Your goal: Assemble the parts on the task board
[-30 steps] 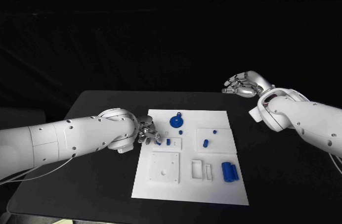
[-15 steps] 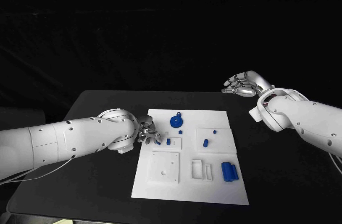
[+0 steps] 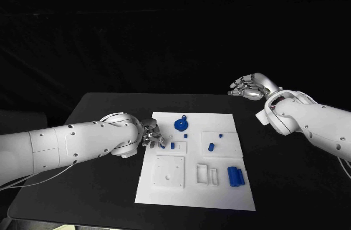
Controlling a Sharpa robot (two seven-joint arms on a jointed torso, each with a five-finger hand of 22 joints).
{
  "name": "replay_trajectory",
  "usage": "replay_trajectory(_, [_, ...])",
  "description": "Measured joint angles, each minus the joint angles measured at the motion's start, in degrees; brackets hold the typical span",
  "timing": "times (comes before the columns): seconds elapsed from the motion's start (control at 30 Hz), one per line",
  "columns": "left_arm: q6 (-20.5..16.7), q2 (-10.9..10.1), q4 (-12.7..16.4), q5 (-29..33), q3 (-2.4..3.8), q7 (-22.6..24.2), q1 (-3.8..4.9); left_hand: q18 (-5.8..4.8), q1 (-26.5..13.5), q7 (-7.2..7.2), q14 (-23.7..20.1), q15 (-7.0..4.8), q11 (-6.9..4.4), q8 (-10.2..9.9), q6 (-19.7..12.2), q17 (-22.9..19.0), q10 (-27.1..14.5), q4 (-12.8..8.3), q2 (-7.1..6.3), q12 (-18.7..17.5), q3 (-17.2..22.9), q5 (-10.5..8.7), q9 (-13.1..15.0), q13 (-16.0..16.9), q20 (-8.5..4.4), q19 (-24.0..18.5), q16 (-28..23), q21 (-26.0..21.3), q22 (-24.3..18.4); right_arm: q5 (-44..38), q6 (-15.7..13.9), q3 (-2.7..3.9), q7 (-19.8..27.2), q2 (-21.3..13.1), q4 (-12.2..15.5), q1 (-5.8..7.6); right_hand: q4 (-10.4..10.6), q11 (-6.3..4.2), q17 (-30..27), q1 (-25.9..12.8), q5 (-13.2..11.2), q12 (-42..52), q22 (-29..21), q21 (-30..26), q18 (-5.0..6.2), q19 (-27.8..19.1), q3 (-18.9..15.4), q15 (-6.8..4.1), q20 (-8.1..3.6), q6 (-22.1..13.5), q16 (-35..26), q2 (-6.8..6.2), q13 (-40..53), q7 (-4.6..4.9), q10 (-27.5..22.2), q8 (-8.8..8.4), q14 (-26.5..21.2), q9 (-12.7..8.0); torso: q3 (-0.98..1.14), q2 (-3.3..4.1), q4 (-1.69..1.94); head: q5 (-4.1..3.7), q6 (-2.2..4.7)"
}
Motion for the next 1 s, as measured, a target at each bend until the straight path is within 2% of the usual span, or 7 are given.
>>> replay_trajectory(0.3, [-0.3,0.1,0.0,-0.2,-0.01,0.0,-0.03,0.0,0.0,0.04,0.0,0.0,0.03,0.0,0.0,0.0,0.0,0.0,0.0,0.2,0.0,0.0,-0.1,0.1,0.0,0.0,0.0,0.0,0.0,0.0,0.0,0.0,0.0,0.0,0.0,0.0,0.0,0.0,-0.1,0.0,0.0,0.0,0.0,0.0,0.0,0.0,0.0,-0.2,0.0,0.0,0.0,0.0,0.0,-0.01,0.0,0.0,-0.2,0.0,0.01,0.0,0.02,-0.22,-0.04])
replay_trajectory(1.0, [0.2,0.6,-1.4,-0.5,0.05,0.1,0.07,-0.02,0.1,0.1,0.0,0.0,0.23,0.1,0.1,0.0,-0.2,-0.1,-0.07,0.2,-0.1,0.23,-0.1,0.2,0.01,0.0,0.0,0.0,0.0,0.0,0.1,0.0,0.0,-0.1,-0.1,0.0,0.0,0.0,-0.2,0.0,0.0,0.2,0.1,0.0,0.0,0.0,0.0,-0.2,0.0,0.0,0.2,0.0,-0.1,-0.03,0.0,0.0,-0.2,0.0,0.01,0.01,0.0,-0.19,0.0])
